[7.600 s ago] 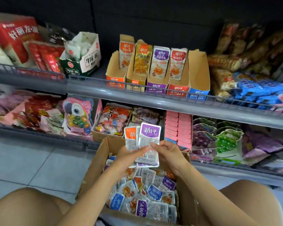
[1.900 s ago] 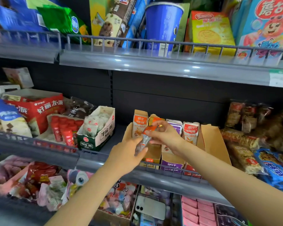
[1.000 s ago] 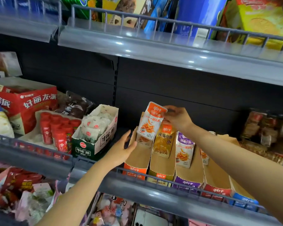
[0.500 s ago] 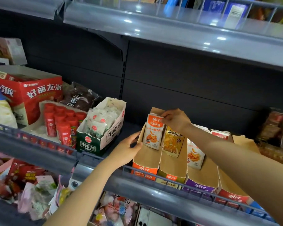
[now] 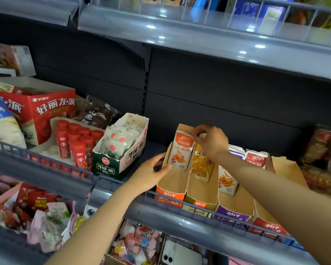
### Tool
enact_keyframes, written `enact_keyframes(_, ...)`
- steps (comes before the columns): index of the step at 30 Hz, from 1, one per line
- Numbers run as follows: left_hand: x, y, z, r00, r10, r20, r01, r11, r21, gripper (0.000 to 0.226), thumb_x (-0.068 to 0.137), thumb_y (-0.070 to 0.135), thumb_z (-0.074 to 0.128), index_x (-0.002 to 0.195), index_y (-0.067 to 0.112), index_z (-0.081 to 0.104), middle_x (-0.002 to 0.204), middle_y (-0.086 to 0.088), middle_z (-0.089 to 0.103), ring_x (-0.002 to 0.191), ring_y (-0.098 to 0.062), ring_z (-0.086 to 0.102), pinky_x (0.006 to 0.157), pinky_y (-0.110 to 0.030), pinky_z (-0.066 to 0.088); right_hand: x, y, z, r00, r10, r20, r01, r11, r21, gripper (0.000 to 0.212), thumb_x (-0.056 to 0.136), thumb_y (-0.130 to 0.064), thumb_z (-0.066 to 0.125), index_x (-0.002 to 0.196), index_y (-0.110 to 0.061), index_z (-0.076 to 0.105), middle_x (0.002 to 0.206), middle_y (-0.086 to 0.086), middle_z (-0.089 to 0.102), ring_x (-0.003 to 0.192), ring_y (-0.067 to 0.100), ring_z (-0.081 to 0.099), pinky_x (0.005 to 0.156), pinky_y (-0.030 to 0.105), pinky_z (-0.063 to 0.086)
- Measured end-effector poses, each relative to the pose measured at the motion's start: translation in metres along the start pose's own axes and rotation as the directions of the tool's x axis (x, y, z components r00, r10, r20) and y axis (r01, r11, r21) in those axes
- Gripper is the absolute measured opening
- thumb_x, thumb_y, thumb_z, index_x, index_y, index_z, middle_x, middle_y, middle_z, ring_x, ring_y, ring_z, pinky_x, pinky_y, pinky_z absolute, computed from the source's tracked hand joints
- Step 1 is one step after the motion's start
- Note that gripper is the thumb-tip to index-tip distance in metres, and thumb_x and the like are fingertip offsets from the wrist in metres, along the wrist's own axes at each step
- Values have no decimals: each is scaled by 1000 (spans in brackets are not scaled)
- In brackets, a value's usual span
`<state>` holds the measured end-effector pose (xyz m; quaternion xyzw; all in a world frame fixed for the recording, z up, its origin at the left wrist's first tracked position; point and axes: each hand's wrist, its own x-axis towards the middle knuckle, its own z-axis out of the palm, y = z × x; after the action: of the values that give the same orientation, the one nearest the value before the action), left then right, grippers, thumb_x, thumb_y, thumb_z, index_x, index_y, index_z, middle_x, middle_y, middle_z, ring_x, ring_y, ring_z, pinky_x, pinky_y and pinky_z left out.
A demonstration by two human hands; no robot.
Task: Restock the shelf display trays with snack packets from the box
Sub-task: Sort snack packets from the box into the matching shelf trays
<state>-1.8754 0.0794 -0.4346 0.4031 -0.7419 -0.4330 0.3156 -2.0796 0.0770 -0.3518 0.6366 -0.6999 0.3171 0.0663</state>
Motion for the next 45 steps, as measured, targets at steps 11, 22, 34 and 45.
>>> enact_keyframes(11,-59,36,11,973,134,-185,-66,941,332,68,90,54,46,148,31,20,153,8,27,141,-10,23,111,-32,25,-79,-5,-52,955,-50,294,34,998,59,58,94,-48,45,146,-32,25,157,-7,19,141,20,29,108,37,36)
enact_keyframes(22,-195,6,94,994,66,84,-103,795,597,84,79,76,20,150,32,12,157,13,11,145,-9,7,119,-34,11,-268,29,-71,895,-157,417,55,968,246,57,93,-43,50,145,-32,28,155,-13,19,141,3,18,115,24,18)
enact_keyframes(34,-280,-97,165,884,-396,248,92,667,739,69,92,62,32,149,24,21,154,3,29,139,-17,30,113,-33,28,-461,101,22,621,127,774,-349,929,127,85,74,-74,37,145,-27,30,154,-4,26,140,12,30,112,18,24)
enact_keyframes(45,-273,-166,214,705,-632,322,341,700,628,69,95,58,29,151,18,17,157,-4,19,144,-23,19,117,-37,20,-494,131,104,362,439,822,-883,443,153,51,92,-24,59,137,-12,37,134,3,45,121,22,49,91,29,46)
